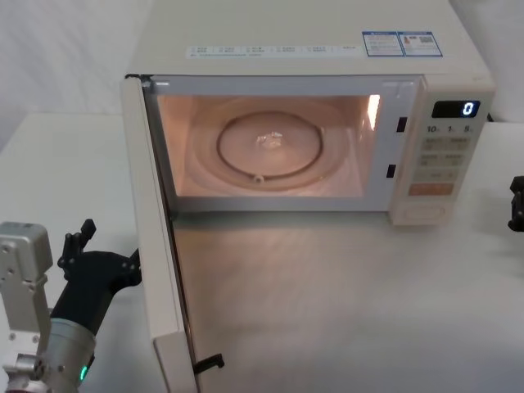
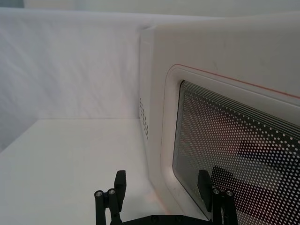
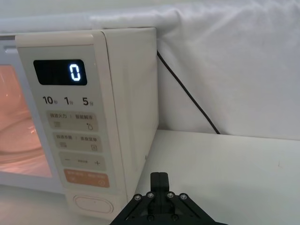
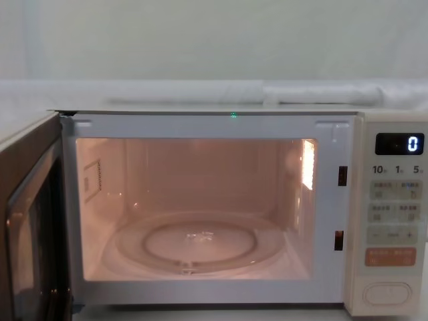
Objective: Press the button to open the microwave door with one hand; close the microwave door with the other hand.
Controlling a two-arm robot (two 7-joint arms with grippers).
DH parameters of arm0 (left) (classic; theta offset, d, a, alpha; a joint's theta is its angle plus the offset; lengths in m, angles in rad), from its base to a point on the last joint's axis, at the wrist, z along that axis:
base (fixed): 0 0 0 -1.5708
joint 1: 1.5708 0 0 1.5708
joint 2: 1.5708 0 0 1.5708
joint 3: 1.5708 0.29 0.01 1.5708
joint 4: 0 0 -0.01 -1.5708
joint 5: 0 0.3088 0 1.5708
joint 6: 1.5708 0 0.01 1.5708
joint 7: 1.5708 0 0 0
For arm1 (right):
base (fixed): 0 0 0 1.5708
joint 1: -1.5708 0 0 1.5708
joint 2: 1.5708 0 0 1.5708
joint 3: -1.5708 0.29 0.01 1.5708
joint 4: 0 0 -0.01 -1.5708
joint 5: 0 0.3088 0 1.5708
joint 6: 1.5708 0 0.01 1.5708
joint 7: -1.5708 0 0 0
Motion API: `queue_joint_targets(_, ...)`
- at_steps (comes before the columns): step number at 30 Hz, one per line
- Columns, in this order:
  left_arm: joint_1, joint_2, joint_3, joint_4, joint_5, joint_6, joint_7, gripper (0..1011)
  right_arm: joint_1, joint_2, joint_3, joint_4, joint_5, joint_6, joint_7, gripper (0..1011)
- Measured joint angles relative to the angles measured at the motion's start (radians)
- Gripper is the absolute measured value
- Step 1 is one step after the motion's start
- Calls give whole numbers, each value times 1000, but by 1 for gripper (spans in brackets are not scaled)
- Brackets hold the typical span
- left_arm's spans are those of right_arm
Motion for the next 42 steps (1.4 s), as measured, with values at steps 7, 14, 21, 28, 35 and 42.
queue_joint_targets(7,0,0,0,0,0,0,0,1001,-2,-2,1,-1,-2,0,-2,29)
queue_joint_targets(14,0,0,0,0,0,0,0,1001,-3,-5,2,-2,-5,0,-5,230)
queue_joint_targets(21,0,0,0,0,0,0,0,1001,-4,-5,3,-2,-6,0,-7,442)
queue_joint_targets(28,0,0,0,0,0,0,0,1001,-5,-6,3,-3,-7,0,-8,667)
queue_joint_targets(35,0,0,0,0,0,0,0,1001,-5,-6,3,-3,-8,0,-9,861)
queue_joint_targets(42,0,0,0,0,0,0,0,1001,-5,-7,3,-3,-8,0,-10,1002)
